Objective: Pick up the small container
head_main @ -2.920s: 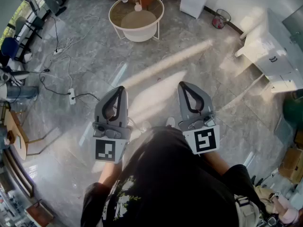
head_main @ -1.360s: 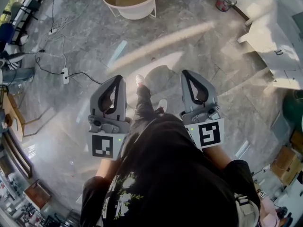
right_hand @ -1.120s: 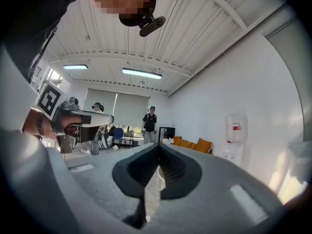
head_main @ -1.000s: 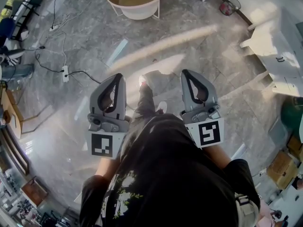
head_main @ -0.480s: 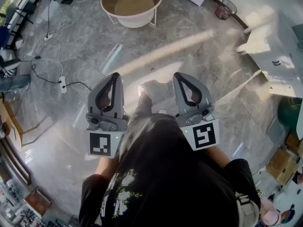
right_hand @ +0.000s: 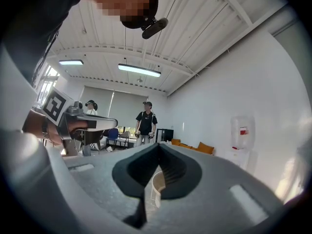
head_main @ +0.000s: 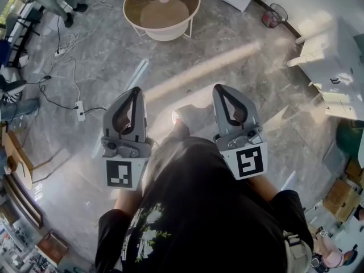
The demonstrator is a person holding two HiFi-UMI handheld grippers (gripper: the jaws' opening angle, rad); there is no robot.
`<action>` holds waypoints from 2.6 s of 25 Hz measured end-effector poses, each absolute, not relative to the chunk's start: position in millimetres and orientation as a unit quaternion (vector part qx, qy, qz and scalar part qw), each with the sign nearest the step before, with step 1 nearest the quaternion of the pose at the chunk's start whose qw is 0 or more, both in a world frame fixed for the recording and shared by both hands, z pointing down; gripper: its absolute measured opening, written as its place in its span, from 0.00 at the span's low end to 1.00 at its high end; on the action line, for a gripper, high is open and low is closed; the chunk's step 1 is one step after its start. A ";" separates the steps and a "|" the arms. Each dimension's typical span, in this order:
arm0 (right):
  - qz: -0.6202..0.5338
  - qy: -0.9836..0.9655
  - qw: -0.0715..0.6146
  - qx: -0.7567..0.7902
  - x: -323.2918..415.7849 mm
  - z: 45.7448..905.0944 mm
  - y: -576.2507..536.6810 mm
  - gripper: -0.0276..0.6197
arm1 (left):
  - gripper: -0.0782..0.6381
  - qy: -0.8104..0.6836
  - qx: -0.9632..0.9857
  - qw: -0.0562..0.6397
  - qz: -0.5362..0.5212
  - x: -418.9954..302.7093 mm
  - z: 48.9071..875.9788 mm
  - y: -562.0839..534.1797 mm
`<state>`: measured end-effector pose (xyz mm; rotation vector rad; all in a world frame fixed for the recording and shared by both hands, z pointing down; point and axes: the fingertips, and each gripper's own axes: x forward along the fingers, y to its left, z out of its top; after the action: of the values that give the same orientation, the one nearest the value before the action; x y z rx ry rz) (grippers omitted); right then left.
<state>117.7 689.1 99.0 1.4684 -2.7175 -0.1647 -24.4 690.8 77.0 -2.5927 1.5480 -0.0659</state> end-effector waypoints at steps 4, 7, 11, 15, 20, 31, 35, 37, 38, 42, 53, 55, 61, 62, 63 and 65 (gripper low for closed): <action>-0.052 -0.877 0.022 0.477 98.6 101.4 665.1 0.04 | 0.10 0.501 -0.863 0.064 -0.023 -37.8 79.7 664.9; -0.050 -0.875 0.020 0.482 86.7 102.1 645.8 0.04 | 0.10 0.501 -0.863 0.060 -0.019 -52.5 80.7 645.0; -0.057 -0.873 0.014 0.485 68.6 100.7 622.7 0.04 | 0.10 0.498 -0.865 0.065 -0.020 -72.0 81.6 622.5; -0.056 -0.872 0.007 0.485 50.8 103.6 604.5 0.04 | 0.10 0.500 -0.863 0.067 -0.025 -94.2 86.9 602.2; -0.052 -0.874 0.017 0.483 32.7 115.7 595.0 0.04 | 0.10 0.510 -0.857 0.065 -0.027 -120.9 95.8 595.6; -0.051 -0.882 0.009 0.469 11.3 116.2 570.1 0.04 | 0.10 0.521 -0.850 0.069 -0.027 -141.9 97.3 578.6; -0.056 -0.884 0.013 0.464 6.1 115.4 553.4 0.04 | 0.10 0.529 -0.846 0.064 -0.028 -148.9 99.8 560.8; -0.057 -0.883 0.017 0.465 10.0 118.2 540.8 0.04 | 0.10 0.528 -0.846 0.064 -0.027 -145.3 101.6 548.5; -0.054 -0.883 0.016 0.466 12.6 119.9 534.3 0.04 | 0.10 0.528 -0.847 0.063 -0.028 -142.9 102.6 542.6; -0.054 -0.881 0.017 0.469 21.4 123.2 511.4 0.04 | 0.10 0.527 -0.847 0.062 -0.026 -134.7 104.0 518.2; -0.056 -0.890 0.013 0.452 31.8 121.1 417.4 0.04 | 0.10 0.537 -0.841 0.065 -0.026 -118.5 102.0 430.9; -0.056 -0.893 0.010 0.446 31.1 120.1 398.1 0.04 | 0.10 0.541 -0.838 0.064 -0.026 -117.5 100.1 413.0; -0.058 -0.900 0.003 0.433 30.9 113.4 342.0 0.04 | 0.10 0.548 -0.833 0.068 -0.028 -114.2 92.5 362.7; -0.058 -0.900 0.002 0.431 33.2 111.9 333.3 0.04 | 0.10 0.550 -0.832 0.068 -0.028 -111.6 91.2 354.2; -0.057 -0.901 0.003 0.429 35.8 111.0 324.8 0.04 | 0.10 0.551 -0.831 0.069 -0.028 -108.5 89.4 345.9; -0.057 -0.903 0.005 0.425 40.2 109.5 306.8 0.04 | 0.10 0.553 -0.830 0.070 -0.028 -103.3 85.6 328.5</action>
<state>40.2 306.8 109.5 1.3320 -2.8283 -0.1770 -103.3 328.5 85.6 -2.4964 1.6626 -0.0846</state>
